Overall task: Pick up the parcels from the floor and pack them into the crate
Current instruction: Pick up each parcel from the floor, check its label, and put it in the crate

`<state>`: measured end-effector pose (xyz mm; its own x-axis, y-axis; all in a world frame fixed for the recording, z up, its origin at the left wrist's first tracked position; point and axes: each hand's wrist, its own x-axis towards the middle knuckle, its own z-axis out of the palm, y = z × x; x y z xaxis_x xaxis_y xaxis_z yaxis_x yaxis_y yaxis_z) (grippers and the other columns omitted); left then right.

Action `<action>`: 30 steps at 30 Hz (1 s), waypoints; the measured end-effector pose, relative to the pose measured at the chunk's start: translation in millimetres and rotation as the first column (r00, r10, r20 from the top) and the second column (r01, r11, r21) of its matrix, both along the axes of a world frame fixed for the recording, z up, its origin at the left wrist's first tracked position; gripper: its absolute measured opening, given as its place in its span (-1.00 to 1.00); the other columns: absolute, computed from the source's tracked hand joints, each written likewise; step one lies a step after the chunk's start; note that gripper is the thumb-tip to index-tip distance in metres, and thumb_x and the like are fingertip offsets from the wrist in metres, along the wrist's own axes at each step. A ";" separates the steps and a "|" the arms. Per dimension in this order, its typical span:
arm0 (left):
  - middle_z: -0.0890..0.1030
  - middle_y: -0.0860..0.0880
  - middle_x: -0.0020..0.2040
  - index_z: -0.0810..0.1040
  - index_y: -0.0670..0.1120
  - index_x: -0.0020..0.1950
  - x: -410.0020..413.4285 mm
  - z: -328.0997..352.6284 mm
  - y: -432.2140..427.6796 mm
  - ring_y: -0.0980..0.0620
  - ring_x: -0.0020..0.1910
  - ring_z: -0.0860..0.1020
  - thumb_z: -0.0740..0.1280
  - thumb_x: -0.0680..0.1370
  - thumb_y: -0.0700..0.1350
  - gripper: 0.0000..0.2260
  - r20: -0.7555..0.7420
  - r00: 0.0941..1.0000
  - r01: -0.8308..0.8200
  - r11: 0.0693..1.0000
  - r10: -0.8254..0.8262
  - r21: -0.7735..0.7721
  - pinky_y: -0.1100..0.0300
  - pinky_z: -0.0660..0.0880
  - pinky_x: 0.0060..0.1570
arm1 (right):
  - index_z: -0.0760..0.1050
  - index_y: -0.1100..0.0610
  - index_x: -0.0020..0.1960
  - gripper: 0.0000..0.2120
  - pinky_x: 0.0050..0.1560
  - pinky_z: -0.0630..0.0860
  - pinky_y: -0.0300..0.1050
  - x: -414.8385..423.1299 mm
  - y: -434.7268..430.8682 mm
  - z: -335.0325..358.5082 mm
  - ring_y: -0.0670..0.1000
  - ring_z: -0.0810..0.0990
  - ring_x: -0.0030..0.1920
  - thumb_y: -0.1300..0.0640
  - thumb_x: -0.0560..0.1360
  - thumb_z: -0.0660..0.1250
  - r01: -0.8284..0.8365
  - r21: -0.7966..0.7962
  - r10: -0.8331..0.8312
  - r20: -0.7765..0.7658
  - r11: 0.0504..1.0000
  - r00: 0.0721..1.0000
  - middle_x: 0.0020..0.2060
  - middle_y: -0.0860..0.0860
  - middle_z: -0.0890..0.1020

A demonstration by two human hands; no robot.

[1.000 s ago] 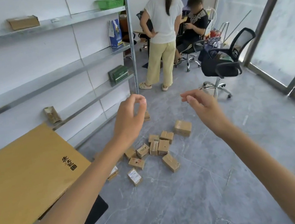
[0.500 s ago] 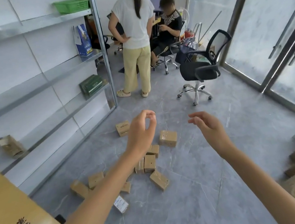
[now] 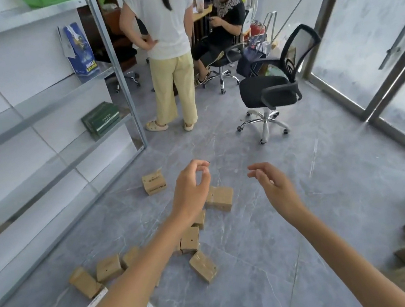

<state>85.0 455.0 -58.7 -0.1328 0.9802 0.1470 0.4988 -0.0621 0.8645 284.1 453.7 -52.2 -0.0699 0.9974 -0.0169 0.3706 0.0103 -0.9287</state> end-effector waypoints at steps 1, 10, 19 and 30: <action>0.56 0.11 0.08 0.49 0.01 0.11 4.9 -1.6 12.6 0.25 0.09 0.46 0.19 0.61 -0.08 -0.87 0.006 1.000 -0.009 1.000 0.009 -0.003 0.45 0.32 -0.02 | 0.49 0.03 0.17 -0.78 -0.10 0.43 -0.38 6.5 14.1 -3.0 -0.04 0.56 0.08 0.15 0.64 0.10 -0.010 -0.011 0.010 0.000 1.000 1.000 0.05 -0.03 0.62; 0.58 0.12 0.12 0.49 -0.01 0.26 14.9 -21.1 99.0 0.26 0.13 0.46 0.17 0.62 -0.11 -0.76 0.044 0.996 -0.069 0.996 0.072 -0.062 0.43 0.32 0.09 | 0.49 -0.01 0.11 -0.79 0.00 0.40 -0.30 32.8 116.3 -30.3 -0.06 0.55 0.11 0.16 0.64 0.10 -0.016 -0.099 0.016 0.000 0.995 1.000 0.02 -0.02 0.63; 0.56 0.07 0.21 0.46 -0.02 0.32 -6.6 -83.5 228.8 0.19 0.21 0.46 0.15 0.62 -0.09 -0.71 0.052 0.996 -0.065 0.980 0.076 -0.189 0.34 0.30 0.14 | 0.49 0.11 0.19 -0.76 -0.04 0.40 -0.33 4.7 251.0 -86.0 -0.03 0.54 0.08 0.17 0.63 0.10 -0.051 -0.235 0.069 0.068 0.971 0.995 0.02 0.03 0.61; 0.55 -0.02 0.24 0.45 -0.06 0.30 -53.2 -226.1 416.9 -0.11 0.13 0.54 0.14 0.62 -0.12 -0.73 -0.008 1.000 -0.004 0.866 0.000 -0.501 0.22 0.40 0.01 | 0.49 0.15 0.19 -0.76 0.12 0.44 -0.05 -34.0 423.7 -235.1 0.05 0.55 0.03 0.16 0.62 0.10 0.099 -0.547 -0.014 0.158 0.831 0.987 -0.04 0.04 0.61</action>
